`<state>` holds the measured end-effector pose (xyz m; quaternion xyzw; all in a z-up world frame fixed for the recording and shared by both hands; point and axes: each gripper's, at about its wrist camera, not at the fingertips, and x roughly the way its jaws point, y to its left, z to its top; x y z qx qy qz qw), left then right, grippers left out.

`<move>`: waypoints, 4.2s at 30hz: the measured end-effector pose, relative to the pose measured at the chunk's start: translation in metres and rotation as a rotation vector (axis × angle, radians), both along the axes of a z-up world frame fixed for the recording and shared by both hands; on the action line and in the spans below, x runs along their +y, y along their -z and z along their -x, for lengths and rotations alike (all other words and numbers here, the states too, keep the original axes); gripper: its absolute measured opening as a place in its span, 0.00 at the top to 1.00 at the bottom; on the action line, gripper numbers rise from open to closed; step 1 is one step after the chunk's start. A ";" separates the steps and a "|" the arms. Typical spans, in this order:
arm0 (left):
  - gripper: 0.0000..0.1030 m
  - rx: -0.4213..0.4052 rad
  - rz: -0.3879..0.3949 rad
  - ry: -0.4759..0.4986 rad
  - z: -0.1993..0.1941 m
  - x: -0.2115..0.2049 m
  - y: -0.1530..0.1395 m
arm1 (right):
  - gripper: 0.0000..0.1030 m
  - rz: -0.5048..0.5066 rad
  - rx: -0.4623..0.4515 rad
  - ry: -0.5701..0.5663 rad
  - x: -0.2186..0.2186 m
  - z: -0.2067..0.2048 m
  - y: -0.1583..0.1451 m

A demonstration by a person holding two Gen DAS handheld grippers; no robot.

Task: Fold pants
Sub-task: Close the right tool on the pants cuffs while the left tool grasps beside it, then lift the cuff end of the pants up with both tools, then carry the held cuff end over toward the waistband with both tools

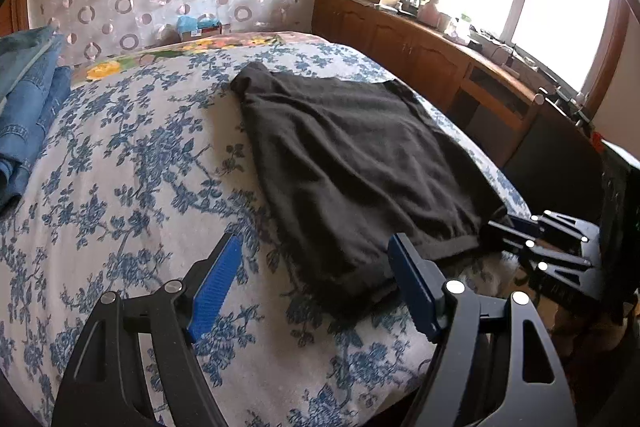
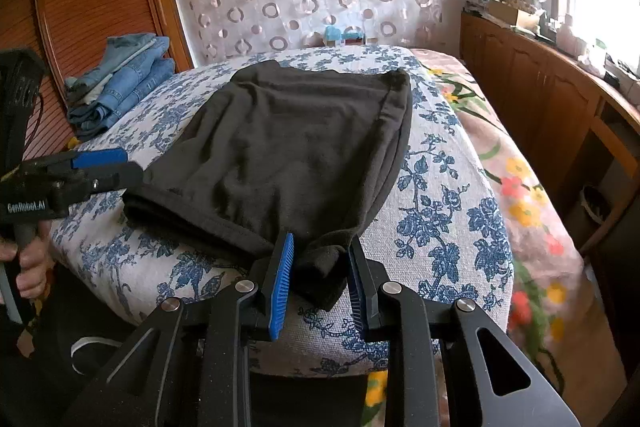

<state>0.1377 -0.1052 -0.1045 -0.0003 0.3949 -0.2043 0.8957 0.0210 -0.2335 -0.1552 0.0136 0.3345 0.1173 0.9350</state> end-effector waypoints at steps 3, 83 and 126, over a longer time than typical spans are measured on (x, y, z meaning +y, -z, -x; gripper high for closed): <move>0.26 0.009 -0.007 0.006 -0.001 -0.003 0.003 | 0.75 -0.003 -0.004 0.000 -0.001 0.001 0.001; 0.93 -0.418 0.144 -0.053 0.044 0.095 -0.185 | 0.92 -0.098 -0.414 -0.284 0.022 0.018 -0.167; 0.93 -0.328 -0.019 -0.082 -0.029 0.115 -0.142 | 0.92 0.003 -0.183 -0.343 0.082 -0.124 -0.192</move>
